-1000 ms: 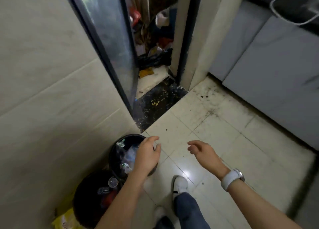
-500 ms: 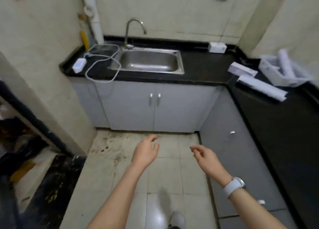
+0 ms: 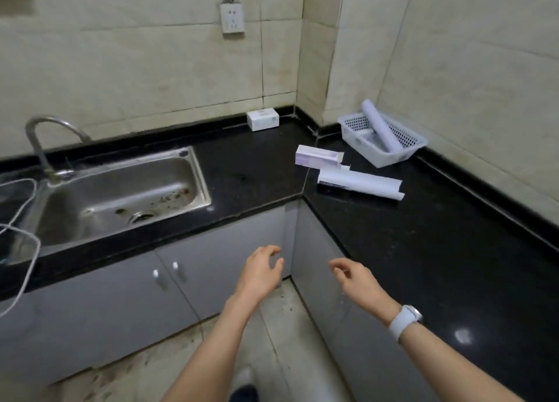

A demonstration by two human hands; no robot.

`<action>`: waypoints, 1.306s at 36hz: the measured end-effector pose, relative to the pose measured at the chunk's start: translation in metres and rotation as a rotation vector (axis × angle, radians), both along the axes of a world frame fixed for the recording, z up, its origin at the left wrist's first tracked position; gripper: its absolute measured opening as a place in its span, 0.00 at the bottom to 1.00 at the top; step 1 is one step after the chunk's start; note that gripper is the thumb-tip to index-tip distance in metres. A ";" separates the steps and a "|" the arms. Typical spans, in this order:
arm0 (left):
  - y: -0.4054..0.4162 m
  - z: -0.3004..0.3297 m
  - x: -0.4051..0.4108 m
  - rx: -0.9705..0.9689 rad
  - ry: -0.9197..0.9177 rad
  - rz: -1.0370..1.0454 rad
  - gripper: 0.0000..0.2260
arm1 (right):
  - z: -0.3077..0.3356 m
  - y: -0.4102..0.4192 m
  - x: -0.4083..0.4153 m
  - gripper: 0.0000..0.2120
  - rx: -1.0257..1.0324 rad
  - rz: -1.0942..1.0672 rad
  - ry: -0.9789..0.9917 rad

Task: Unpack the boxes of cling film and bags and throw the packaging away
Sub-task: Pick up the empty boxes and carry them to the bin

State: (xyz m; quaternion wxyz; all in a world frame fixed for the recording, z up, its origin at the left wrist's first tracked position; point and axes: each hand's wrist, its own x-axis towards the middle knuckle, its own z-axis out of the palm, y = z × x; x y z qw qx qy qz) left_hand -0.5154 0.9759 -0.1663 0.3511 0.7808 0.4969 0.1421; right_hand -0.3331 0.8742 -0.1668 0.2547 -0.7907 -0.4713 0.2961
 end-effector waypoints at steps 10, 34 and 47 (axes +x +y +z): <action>0.192 -0.006 0.078 0.020 0.043 -0.219 0.15 | -0.006 0.150 0.069 0.16 -0.038 -0.197 -0.049; 0.427 -0.079 0.335 0.323 0.645 -0.704 0.45 | -0.081 0.314 0.294 0.39 -0.599 0.154 -0.500; 0.471 -0.055 0.306 -0.065 -0.098 0.017 0.28 | -0.048 0.358 0.307 0.11 -0.098 -0.120 -0.179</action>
